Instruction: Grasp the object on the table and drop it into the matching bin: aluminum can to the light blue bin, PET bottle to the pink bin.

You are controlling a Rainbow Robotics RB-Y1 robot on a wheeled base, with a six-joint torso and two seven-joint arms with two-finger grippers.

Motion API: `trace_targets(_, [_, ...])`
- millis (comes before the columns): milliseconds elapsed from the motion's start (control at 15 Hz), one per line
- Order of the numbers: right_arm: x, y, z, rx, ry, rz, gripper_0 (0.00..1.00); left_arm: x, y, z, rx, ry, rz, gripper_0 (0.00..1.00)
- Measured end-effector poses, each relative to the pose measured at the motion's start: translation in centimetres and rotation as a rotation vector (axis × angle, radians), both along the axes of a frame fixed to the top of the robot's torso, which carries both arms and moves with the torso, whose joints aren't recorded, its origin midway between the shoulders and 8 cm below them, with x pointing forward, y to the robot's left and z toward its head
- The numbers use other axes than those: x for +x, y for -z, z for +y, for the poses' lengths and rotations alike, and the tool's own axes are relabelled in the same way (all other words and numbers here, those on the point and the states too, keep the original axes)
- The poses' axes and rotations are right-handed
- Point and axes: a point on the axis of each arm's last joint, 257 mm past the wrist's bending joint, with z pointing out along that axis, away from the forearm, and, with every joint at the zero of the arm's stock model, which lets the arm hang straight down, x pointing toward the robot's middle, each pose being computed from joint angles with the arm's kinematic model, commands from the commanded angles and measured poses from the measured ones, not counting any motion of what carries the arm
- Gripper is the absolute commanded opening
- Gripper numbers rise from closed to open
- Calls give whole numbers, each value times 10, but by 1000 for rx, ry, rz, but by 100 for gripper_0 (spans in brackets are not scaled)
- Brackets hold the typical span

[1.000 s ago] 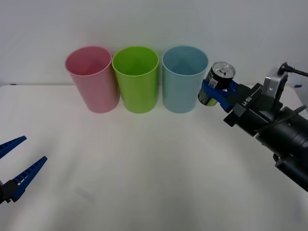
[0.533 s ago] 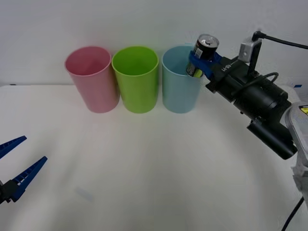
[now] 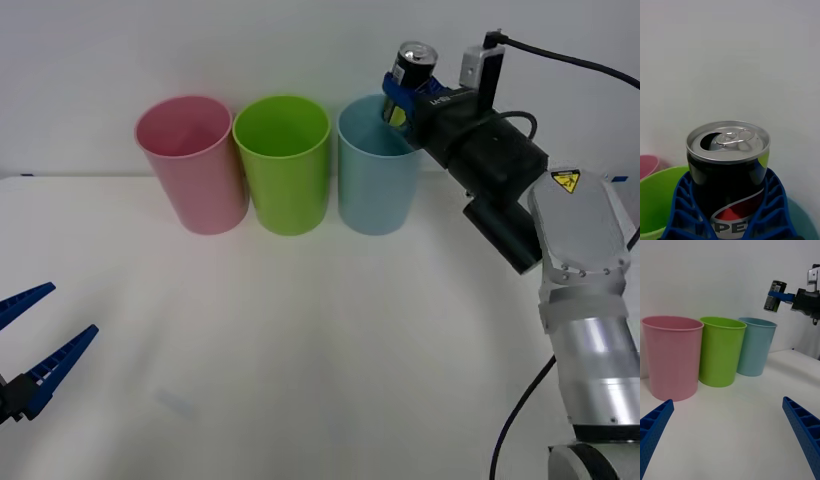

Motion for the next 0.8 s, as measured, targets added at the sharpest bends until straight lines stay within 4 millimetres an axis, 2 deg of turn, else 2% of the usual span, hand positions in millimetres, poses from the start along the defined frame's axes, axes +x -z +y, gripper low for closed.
trace_targets(400, [37, 3, 4, 12, 89, 30, 0, 0, 0, 0, 0, 0, 0, 100])
trace_targets(800, [40, 5, 8, 1, 97, 32, 2, 0, 0, 0, 0, 0, 0, 100])
